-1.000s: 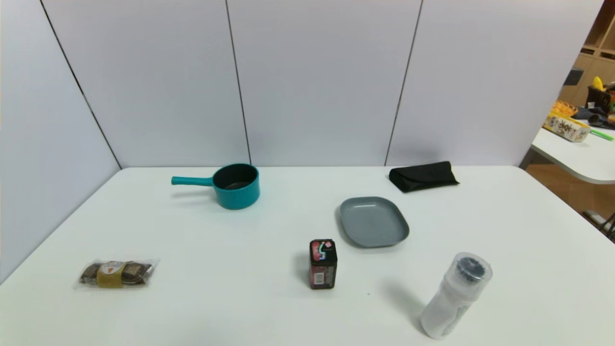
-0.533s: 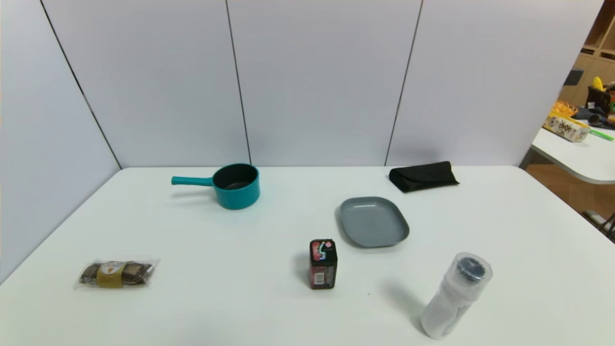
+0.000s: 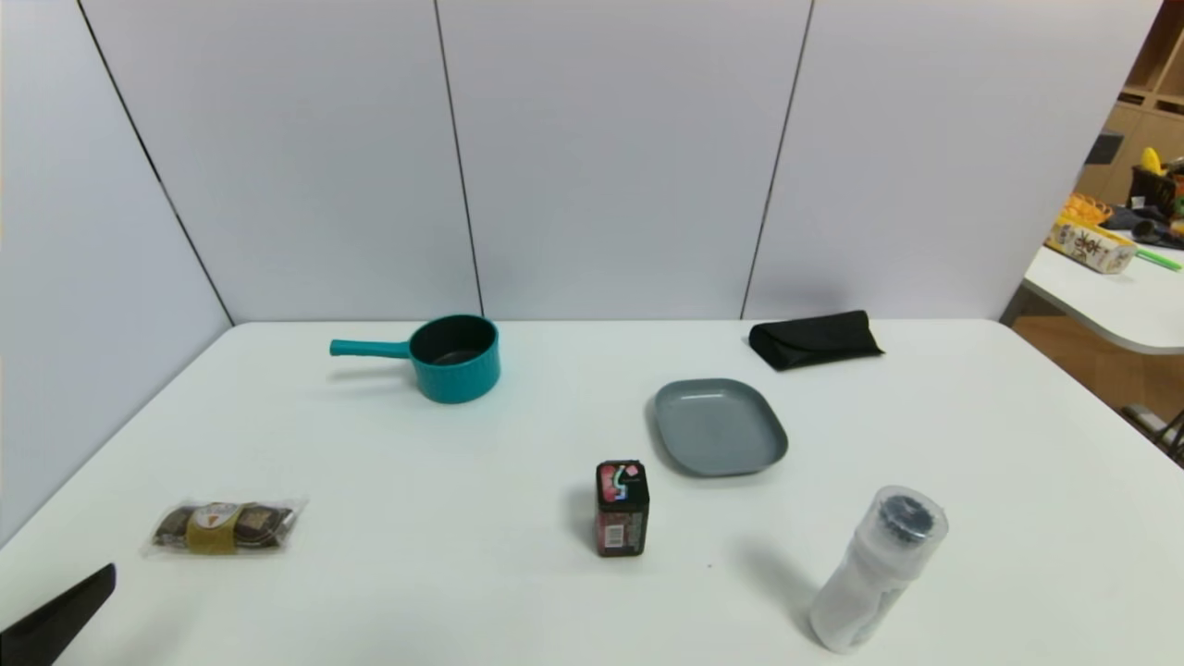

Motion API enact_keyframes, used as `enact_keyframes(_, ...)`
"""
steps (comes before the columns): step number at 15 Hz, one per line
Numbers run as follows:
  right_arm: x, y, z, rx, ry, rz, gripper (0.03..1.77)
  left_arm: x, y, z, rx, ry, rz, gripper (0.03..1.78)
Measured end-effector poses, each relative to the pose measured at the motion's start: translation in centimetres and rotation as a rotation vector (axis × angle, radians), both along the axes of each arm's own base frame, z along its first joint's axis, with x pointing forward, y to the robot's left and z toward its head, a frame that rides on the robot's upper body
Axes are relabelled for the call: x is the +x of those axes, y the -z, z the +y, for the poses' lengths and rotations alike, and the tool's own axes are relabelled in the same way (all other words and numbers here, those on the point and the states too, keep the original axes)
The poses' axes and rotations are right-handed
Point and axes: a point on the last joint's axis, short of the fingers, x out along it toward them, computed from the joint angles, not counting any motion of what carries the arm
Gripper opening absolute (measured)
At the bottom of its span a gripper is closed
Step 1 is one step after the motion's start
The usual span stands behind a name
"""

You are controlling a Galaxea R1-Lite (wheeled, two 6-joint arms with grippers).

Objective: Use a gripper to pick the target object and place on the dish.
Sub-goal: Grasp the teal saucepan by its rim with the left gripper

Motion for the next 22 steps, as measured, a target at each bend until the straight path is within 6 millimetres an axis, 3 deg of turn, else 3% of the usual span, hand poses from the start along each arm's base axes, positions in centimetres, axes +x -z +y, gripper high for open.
enact_keyframes(4, 0.0, 0.0, 0.0, 0.0, 0.0, 0.0, 1.71, 7.0, -3.4, -1.1, 0.066, 0.11, 0.154, 1.69)
enact_keyframes(7, 0.0, 0.0, 0.0, 0.0, 0.0, 0.0, 1.71, 12.3, -5.5, -3.1, 0.099, 0.217, 0.259, 1.69)
enact_keyframes(12, 0.0, 0.0, 0.0, 0.0, 0.0, 0.0, 1.71, 19.8, -7.5, -6.1, 0.237, 0.389, 0.4, 1.69)
enact_keyframes(16, 0.0, 0.0, 0.0, 0.0, 0.0, 0.0, 1.71, 25.1, -7.1, -7.6, 0.376, 0.497, 0.519, 1.69)
enact_keyframes(22, 0.0, 0.0, 0.0, 0.0, 0.0, 0.0, 1.71, 31.6, -4.8, -9.4, 0.506, 0.626, 0.531, 1.69)
